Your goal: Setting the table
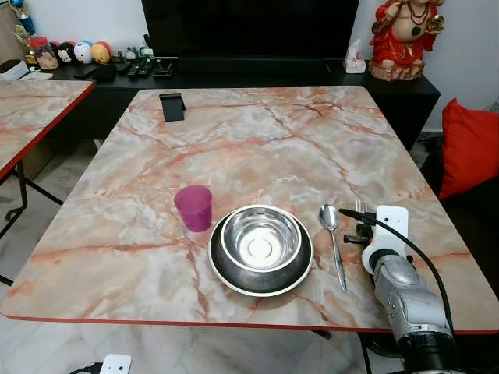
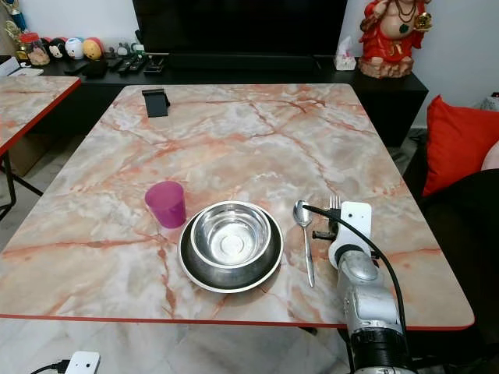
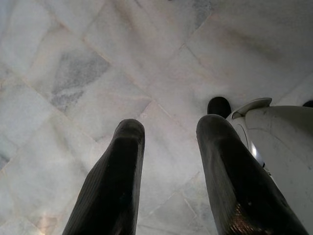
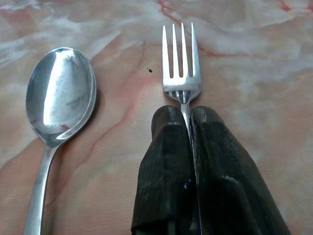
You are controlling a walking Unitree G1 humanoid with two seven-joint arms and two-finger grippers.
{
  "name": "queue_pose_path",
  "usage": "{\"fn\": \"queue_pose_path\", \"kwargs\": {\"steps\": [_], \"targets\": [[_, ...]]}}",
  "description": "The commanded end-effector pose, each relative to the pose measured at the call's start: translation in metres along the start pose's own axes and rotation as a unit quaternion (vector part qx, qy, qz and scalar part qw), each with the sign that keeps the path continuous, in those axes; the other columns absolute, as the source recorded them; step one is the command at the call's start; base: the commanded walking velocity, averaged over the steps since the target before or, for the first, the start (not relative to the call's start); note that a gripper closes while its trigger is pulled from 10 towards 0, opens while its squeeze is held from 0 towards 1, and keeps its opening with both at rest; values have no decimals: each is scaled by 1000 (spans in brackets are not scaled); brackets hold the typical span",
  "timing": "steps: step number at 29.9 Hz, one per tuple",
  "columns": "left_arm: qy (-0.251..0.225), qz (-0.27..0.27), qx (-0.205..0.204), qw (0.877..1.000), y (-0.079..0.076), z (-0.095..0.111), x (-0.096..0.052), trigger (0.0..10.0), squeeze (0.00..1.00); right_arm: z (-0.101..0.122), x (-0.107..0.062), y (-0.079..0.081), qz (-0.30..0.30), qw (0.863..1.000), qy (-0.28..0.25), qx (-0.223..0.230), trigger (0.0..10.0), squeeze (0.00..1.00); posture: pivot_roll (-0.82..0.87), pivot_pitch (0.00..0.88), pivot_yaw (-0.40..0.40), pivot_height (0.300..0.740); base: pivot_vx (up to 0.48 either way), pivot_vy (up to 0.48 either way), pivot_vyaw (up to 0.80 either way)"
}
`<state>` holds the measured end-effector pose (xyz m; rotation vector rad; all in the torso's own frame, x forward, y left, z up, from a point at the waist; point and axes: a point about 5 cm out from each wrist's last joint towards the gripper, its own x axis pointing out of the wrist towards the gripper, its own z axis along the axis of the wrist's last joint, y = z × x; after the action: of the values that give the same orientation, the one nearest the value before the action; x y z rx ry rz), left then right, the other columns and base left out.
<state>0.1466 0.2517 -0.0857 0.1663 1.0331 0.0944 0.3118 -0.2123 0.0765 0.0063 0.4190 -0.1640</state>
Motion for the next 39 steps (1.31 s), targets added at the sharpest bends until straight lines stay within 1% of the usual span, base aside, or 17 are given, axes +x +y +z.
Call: {"fn": "queue_pose_path", "kwargs": {"steps": [1, 6, 9, 17, 22, 29, 39], "targets": [[4, 2, 6, 1000, 3, -2, -1, 10000, 0, 6, 2, 0, -1, 1000, -8, 3, 10000, 0, -23, 0, 20, 711, 0, 0, 0], [4, 3, 5, 1000, 3, -2, -1, 10000, 0, 7, 2, 3, 6, 1000, -13, 6, 10000, 0, -17, 0, 17, 711, 0, 0, 0], [5, 3, 4, 1000, 3, -2, -1, 10000, 0, 12, 1, 8, 24, 999, -30, 8, 10000, 0, -15, 0, 15, 711, 0, 0, 0], [4, 3, 4, 1000, 3, -2, -1, 10000, 0, 10, 1, 3, 25, 999, -27, -1, 10000, 0, -16, 0, 15, 711, 0, 0, 0], [4, 2, 4, 1000, 3, -1, 0, 10000, 0, 7, 1, 0, 31, 999, -14, -39, 10000, 0, -17, 0, 15, 711, 0, 0, 0], [3, 3, 5, 1000, 3, -1, 0, 10000, 0, 7, 0, -1, 50, 998, -16, -42, 10000, 0, -17, 0, 18, 711, 0, 0, 0], [3, 3, 6, 1000, 3, -1, 0, 10000, 0, 2, 0, 0, 53, 998, -6, -43, 10000, 0, -15, 0, 19, 711, 0, 0, 0]]}}
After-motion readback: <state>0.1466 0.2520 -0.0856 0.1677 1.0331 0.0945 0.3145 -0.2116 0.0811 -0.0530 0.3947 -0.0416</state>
